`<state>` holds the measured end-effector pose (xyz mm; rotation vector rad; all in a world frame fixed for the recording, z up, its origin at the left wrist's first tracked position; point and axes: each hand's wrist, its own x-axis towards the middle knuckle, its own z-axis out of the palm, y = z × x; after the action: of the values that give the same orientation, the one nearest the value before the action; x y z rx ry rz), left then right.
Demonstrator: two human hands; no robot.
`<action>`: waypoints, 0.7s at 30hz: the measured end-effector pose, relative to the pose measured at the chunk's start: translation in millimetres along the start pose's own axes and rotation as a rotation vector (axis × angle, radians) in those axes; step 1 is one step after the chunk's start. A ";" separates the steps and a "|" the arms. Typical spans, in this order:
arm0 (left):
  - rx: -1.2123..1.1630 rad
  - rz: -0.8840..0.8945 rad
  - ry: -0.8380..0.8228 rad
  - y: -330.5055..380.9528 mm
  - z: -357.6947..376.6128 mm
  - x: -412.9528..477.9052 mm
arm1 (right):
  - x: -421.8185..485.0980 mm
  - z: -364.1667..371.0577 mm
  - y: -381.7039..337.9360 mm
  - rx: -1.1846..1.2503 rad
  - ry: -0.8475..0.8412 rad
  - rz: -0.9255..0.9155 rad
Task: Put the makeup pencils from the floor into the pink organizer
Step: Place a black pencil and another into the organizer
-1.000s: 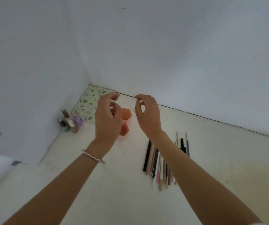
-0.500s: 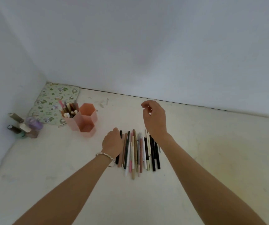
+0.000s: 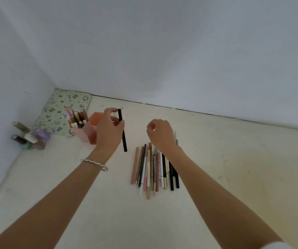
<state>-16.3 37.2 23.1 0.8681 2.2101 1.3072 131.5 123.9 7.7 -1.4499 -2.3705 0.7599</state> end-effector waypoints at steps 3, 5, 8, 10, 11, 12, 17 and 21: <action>0.002 0.091 0.099 16.9 -18.1 -2.3 | 1.2 30.2 -10.7 -0.363 -0.177 -0.058; -0.013 0.107 0.118 19.6 -26.1 -6.0 | 1.3 48.0 -12.6 -0.485 -0.214 -0.097; -0.071 0.106 0.098 17.6 -33.4 -10.5 | -1.7 64.5 -11.6 -0.569 -0.242 -0.151; -0.095 0.122 0.087 13.2 -37.1 -11.8 | -3.4 71.2 -12.3 -0.602 -0.253 -0.174; -0.104 0.127 0.086 11.5 -38.3 -11.8 | -3.5 72.1 -12.5 -0.605 -0.252 -0.173; -0.112 0.129 0.087 9.4 -39.6 -11.5 | -2.9 72.6 -13.6 -0.607 -0.250 -0.165; -0.130 0.138 0.072 7.0 -42.5 -12.9 | -4.2 71.7 -15.4 -0.614 -0.276 -0.107; -0.150 0.186 0.111 11.4 -50.8 -13.1 | -4.2 67.0 -25.9 -0.382 -0.276 0.019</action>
<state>-35.8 0.8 57.5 0.9838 2.1208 1.6212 82.5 90.8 -33.2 -1.5974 -2.8386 0.5615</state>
